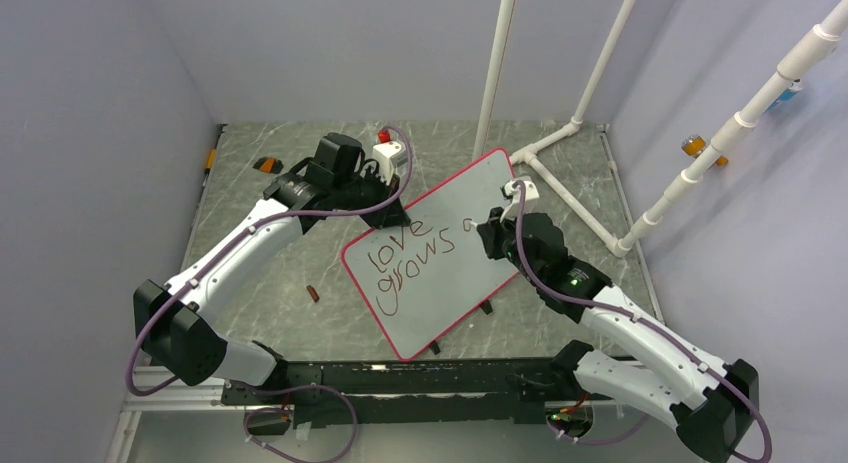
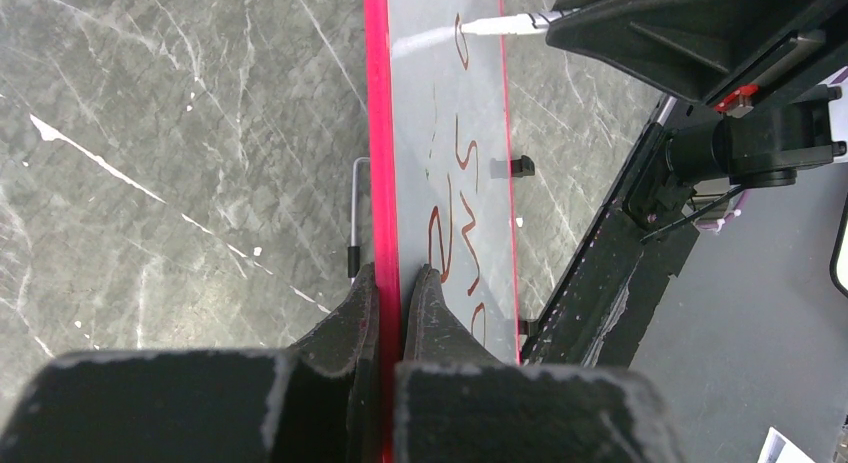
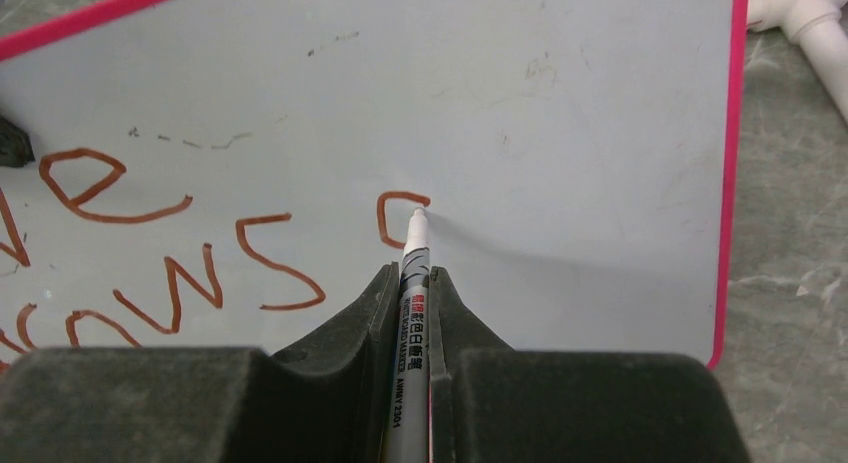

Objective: Write a sentence on the whiteboard
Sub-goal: Write a sentence.

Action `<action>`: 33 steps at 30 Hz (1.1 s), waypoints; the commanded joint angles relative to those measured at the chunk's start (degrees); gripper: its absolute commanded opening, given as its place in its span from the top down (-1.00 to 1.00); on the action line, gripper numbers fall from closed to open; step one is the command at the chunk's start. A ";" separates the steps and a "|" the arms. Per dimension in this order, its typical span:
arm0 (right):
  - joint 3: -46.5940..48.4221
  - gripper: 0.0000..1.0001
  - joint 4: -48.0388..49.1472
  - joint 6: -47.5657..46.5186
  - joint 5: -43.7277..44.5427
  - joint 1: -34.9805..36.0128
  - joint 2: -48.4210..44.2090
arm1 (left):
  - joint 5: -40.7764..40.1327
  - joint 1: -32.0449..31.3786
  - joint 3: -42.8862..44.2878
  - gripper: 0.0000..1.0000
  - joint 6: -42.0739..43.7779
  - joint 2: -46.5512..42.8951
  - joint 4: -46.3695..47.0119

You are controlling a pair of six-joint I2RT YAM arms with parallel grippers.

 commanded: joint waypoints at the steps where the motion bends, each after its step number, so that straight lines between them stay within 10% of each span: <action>1: 3.89 1.00 1.73 -1.43 0.86 0.00 2.32 | -8.46 -0.25 -0.14 1.00 9.65 0.15 2.50; 33: 0.10 1.00 1.07 2.89 0.11 -0.11 0.98 | -8.54 -0.23 -0.09 1.00 9.61 -0.16 2.49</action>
